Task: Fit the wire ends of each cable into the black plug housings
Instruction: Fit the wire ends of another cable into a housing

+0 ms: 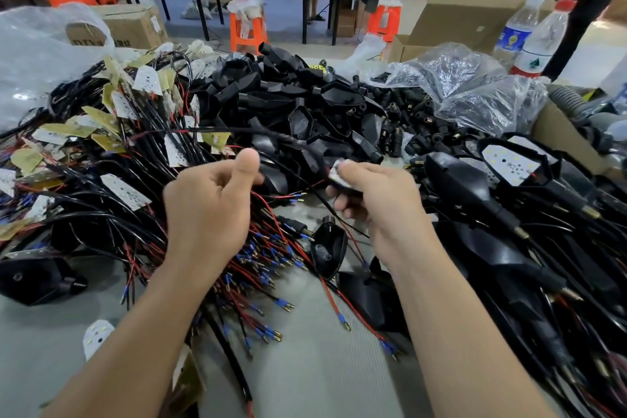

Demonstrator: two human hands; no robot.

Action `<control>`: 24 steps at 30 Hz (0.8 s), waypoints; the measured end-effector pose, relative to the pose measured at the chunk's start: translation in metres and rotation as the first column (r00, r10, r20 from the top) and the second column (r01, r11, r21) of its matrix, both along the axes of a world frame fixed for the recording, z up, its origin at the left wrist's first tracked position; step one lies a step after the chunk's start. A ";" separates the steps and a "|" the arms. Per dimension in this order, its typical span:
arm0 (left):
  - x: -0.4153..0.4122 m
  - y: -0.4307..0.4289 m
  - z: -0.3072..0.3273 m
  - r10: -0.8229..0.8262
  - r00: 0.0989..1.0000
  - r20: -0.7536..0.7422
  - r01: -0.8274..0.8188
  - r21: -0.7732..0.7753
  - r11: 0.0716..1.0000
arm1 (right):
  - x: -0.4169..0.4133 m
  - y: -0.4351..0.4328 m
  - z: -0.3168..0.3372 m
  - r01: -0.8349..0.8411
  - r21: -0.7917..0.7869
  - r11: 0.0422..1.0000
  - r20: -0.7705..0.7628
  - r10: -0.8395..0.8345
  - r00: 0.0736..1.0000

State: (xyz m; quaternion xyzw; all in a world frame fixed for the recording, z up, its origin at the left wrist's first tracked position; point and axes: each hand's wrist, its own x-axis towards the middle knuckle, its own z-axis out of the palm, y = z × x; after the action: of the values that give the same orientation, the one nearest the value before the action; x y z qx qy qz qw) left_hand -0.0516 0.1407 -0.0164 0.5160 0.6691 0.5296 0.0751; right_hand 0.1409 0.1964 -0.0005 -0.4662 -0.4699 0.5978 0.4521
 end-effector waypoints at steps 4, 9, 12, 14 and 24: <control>0.010 0.006 0.001 -0.179 0.890 0.419 0.175 0.049 0.983 | -0.005 -0.008 -0.005 -0.346 0.139 0.928 0.416 0.262 0.870; 0.009 0.006 -0.002 -0.253 0.892 0.375 0.282 -0.024 0.959 | 0.000 -0.010 -0.001 -0.592 0.137 0.794 0.612 0.402 0.681; 0.014 0.003 0.001 -0.392 0.870 0.300 0.433 -0.081 0.898 | 0.001 -0.012 0.004 -0.536 0.135 0.833 0.302 0.481 0.823; 0.020 0.001 0.002 -0.496 0.810 0.313 0.556 -0.142 0.819 | -0.001 -0.008 0.003 -0.427 0.079 0.901 0.057 0.423 0.904; 0.038 -0.007 -0.003 -0.654 0.605 0.454 0.795 -0.395 0.461 | 0.001 0.006 -0.004 0.003 -0.023 1.000 -0.263 -0.009 0.965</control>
State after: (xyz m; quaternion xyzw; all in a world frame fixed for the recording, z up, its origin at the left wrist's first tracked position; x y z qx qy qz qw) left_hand -0.0140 0.1336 -0.0193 0.6374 0.4919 0.2813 0.5220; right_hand 0.1423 0.2027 -0.0050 -0.3890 -0.3976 0.6584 0.5070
